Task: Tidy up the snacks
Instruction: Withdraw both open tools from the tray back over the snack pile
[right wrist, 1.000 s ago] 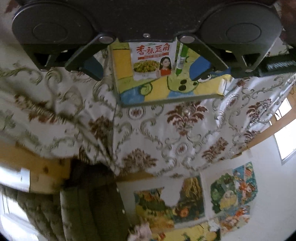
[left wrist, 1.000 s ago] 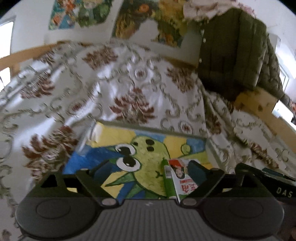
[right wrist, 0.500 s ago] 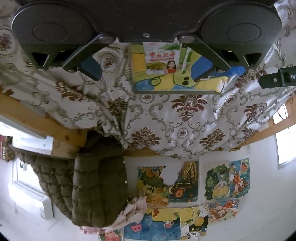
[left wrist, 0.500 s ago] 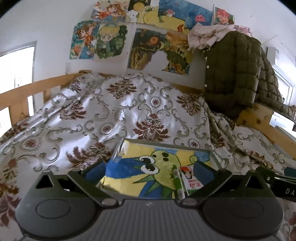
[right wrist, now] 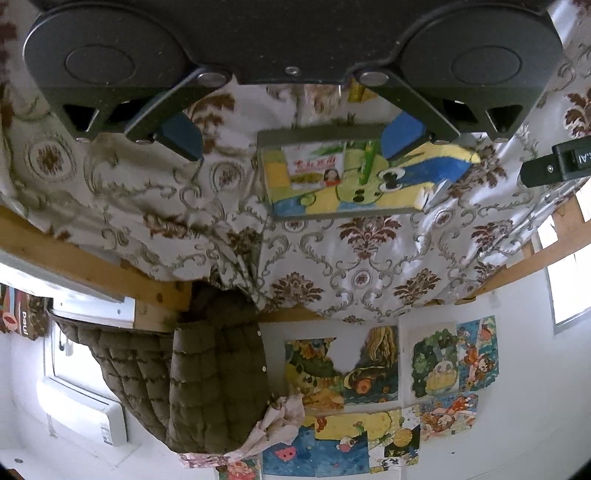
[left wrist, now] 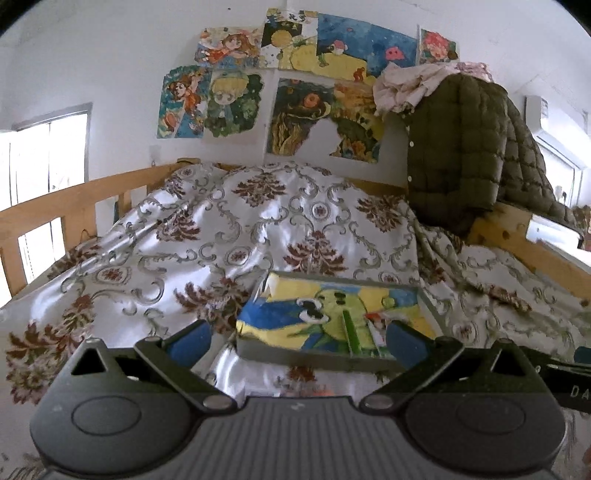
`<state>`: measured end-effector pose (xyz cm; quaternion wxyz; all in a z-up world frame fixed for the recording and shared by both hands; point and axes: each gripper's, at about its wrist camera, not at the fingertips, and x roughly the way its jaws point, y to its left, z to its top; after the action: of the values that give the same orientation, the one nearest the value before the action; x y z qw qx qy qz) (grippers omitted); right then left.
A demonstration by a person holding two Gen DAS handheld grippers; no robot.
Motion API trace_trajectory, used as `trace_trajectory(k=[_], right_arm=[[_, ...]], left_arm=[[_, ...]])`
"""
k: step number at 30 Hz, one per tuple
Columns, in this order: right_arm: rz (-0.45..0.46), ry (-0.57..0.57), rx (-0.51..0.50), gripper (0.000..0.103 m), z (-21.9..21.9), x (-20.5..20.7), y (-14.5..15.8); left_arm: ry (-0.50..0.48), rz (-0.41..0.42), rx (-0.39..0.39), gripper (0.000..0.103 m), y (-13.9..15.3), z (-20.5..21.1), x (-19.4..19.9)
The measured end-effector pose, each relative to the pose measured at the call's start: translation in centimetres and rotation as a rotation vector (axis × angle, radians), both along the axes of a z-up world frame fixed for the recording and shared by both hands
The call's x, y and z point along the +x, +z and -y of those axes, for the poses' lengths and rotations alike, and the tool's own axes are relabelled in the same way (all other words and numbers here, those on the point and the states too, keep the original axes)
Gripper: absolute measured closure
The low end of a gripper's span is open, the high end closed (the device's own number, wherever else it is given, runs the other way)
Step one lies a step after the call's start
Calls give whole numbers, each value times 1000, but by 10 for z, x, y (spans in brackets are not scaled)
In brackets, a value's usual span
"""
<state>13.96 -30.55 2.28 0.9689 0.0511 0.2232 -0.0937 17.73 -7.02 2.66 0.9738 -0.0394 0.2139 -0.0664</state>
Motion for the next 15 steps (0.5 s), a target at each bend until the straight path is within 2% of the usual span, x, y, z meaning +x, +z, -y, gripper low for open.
trace_trajectory(k=[8,15], right_arm=[[-6,-31,27,1,-9,-45,-3],[-56,-36,40,1,-20,-74,-10]], left_arm=[[8,-41,23,0,-13,-16,-44],[-4,-75,61,0,-23,-24,-76]])
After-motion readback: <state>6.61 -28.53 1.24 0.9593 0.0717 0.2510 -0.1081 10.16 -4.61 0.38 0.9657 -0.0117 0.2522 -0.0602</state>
